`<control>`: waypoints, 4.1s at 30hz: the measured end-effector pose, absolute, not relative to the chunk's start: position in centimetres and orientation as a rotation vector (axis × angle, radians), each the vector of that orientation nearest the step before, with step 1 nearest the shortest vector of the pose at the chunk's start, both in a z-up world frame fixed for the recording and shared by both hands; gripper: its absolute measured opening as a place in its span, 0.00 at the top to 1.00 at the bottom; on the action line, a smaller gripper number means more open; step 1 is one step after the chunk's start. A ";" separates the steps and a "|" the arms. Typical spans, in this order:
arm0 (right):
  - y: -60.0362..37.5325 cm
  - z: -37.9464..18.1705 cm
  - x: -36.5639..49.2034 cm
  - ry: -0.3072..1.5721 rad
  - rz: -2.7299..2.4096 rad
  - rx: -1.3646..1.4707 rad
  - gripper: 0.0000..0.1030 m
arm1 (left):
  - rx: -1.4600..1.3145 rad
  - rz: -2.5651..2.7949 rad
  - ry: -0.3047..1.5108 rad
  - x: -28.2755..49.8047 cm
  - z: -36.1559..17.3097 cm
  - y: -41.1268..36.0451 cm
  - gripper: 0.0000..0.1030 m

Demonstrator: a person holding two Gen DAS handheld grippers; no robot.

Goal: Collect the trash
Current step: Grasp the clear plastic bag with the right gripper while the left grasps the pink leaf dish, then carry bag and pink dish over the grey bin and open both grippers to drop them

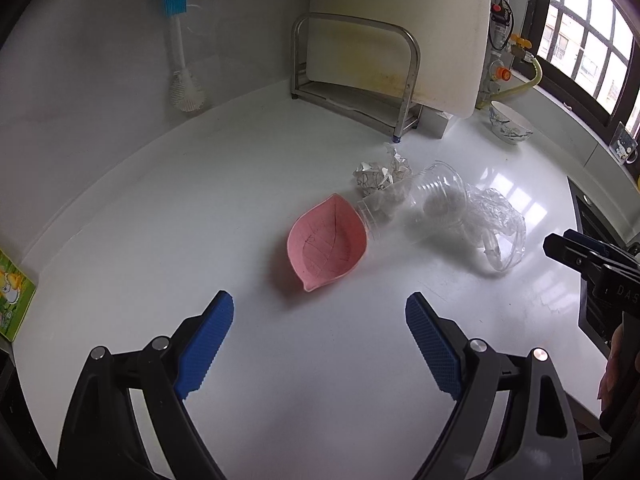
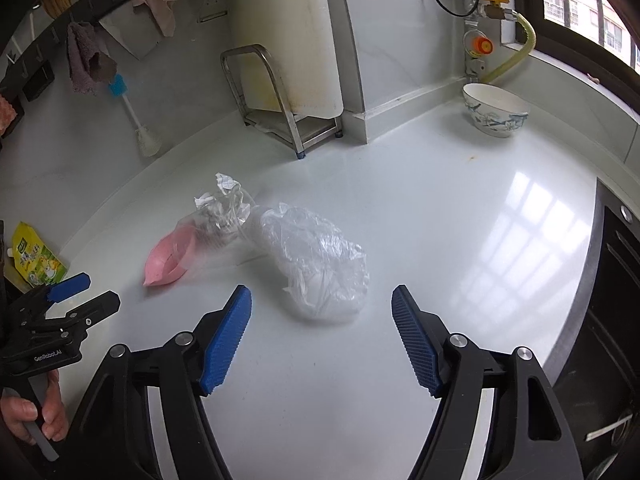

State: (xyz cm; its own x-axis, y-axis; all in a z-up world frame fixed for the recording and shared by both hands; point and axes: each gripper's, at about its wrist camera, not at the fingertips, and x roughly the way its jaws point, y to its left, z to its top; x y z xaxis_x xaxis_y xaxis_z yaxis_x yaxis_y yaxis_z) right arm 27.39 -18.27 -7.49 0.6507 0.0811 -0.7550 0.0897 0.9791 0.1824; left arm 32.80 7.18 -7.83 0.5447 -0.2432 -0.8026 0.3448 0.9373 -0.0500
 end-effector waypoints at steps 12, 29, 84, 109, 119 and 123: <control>-18.1 -9.9 33.4 0.950 0.099 0.147 0.32 | 0.130 -0.396 0.959 36.8 -10.9 5.9 0.16; -16.5 -12.1 36.0 0.986 0.140 0.097 0.52 | 0.159 -0.418 0.948 38.8 -12.6 5.7 0.16; -20.0 -6.3 8.1 0.908 0.066 0.338 0.72 | 0.151 -0.535 0.907 14.3 -4.7 0.9 0.39; -23.1 -13.9 -5.9 1.097 0.119 0.361 0.72 | 0.206 -0.552 1.091 -0.2 -10.8 -6.4 0.38; -23.8 -14.2 -5.9 1.092 0.126 0.386 0.43 | 0.180 -0.465 1.091 -0.3 -10.1 -4.5 0.27; -24.1 -13.3 -5.9 1.073 0.131 0.396 0.41 | 0.163 -0.439 1.082 -0.2 -9.3 -3.7 0.23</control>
